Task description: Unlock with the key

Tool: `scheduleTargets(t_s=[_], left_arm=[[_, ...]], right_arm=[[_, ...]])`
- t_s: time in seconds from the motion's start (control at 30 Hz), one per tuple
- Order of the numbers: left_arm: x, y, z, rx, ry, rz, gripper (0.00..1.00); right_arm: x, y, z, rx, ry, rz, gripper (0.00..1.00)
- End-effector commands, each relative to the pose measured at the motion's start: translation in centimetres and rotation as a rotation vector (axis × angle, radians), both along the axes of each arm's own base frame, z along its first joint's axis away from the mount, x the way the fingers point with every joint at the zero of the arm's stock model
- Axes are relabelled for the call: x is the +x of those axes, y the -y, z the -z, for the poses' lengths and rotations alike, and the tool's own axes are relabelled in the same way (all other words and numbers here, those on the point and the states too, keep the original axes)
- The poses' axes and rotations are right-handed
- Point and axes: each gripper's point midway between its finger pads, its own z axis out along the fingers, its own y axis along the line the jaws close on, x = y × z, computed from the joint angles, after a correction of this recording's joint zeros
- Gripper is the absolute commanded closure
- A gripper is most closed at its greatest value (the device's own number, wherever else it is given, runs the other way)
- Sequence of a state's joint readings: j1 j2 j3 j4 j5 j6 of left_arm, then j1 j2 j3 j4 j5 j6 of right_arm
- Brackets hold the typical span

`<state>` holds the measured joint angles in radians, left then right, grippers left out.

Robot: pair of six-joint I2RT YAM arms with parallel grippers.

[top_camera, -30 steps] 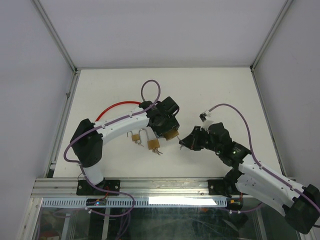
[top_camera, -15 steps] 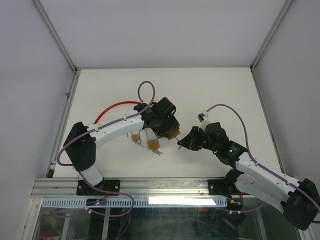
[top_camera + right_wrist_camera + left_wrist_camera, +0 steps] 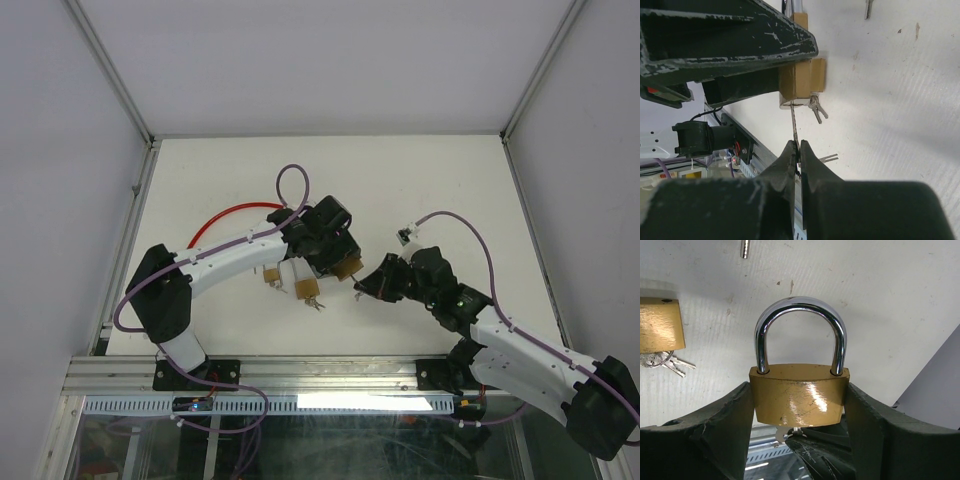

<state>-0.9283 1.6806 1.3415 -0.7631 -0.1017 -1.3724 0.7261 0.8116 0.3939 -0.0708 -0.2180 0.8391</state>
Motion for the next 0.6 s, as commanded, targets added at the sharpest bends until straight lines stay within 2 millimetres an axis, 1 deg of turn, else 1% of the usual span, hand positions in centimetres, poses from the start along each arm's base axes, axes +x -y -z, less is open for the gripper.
scheduleTargets(t_s=[0.0, 0.07, 0.33, 0.57], left_arm=[[0.51, 1.89, -5.20, -0.182, 0.080, 0.008, 0.67], [0.45, 1.93, -5.25, -0.187, 0.080, 0.010, 0.67], [0.18, 1.56, -4.96, -0.186, 0.073, 0.002, 0.69], [0.07, 1.73, -4.86, -0.190, 0.071, 0.007, 0.69]], right_arm=[[1.05, -0.52, -1.84, 0.066, 0.046, 0.033, 1.00], [1.13, -0.36, -1.59, 0.059, 0.046, 0.043, 1.00], [1.53, 0.20, -1.77, 0.080, 0.037, 0.104, 1.00], [1.46, -0.08, -1.81, 0.084, 0.030, 0.092, 1.00]])
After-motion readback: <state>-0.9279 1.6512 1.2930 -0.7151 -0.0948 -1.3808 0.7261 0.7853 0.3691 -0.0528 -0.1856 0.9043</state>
